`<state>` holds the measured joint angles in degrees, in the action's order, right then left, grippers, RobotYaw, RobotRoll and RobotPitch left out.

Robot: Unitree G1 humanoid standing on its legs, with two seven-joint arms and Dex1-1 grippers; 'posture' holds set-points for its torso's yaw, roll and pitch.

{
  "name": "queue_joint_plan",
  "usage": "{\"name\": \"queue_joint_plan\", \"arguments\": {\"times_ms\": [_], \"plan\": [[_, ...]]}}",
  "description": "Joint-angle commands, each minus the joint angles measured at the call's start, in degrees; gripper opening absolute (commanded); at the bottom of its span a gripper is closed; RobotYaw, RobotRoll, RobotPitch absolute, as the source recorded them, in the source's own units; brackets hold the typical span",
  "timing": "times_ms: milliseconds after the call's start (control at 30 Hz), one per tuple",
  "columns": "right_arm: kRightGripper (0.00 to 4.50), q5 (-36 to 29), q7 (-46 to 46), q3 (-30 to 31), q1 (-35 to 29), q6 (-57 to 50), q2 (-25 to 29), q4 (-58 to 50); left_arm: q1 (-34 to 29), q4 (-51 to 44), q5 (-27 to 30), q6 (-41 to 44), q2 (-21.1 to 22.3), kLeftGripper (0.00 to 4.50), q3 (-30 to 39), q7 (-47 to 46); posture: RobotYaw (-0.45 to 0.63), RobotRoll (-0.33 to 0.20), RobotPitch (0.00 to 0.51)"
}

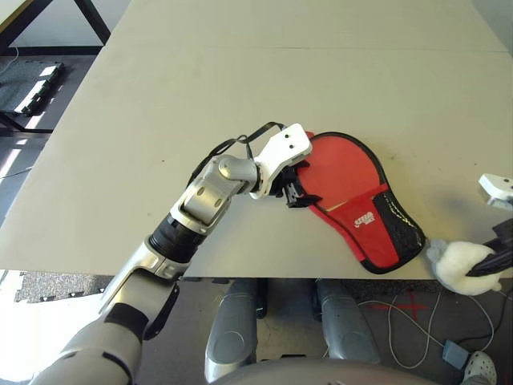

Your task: Store the ping-pong paddle in its case and zip it.

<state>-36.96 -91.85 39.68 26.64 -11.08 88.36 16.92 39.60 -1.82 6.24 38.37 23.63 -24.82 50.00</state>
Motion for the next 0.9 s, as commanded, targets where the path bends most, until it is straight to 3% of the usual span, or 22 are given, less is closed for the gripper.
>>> {"name": "queue_joint_plan", "arguments": {"times_ms": [33, 133, 167, 533, 833, 900], "plan": [[0.31, 0.47, -0.65, -0.04, 0.31, -0.20, -0.54, 1.02, -1.55, 3.07, -1.67, 1.23, -0.06, 4.50, -2.25, 0.03, -0.04, 0.000, 0.277], [0.31, -0.26, -0.65, -2.27, 3.16, -1.19, -2.27, 2.19, -1.52, 3.19, -1.72, 1.08, -0.06, 4.50, -2.18, 0.08, -0.04, 0.000, 0.277], [1.06, 0.53, -0.65, -2.25, 3.93, 0.42, -1.85, 2.12, -1.53, 3.19, -1.76, 1.04, -0.03, 4.50, -2.18, 0.11, -0.04, 0.000, 0.277], [4.47, -0.57, -0.65, -2.35, 14.12, 4.61, 0.16, 4.20, -1.59, 3.30, -1.91, 0.60, 0.15, 4.50, -2.01, 0.40, -0.04, 0.000, 0.276], [4.47, -2.84, -0.65, -4.56, 20.04, 3.39, -5.20, 11.69, -1.58, 2.61, -1.58, 0.40, 0.11, 4.50, -1.27, 0.58, -0.05, 0.000, 0.279], [4.47, -3.23, -0.65, -9.04, 20.66, 2.09, -10.10, 15.63, -1.93, 0.75, 0.36, 1.12, -0.05, 4.50, 0.86, 0.85, -0.04, 0.000, 0.280]]}}
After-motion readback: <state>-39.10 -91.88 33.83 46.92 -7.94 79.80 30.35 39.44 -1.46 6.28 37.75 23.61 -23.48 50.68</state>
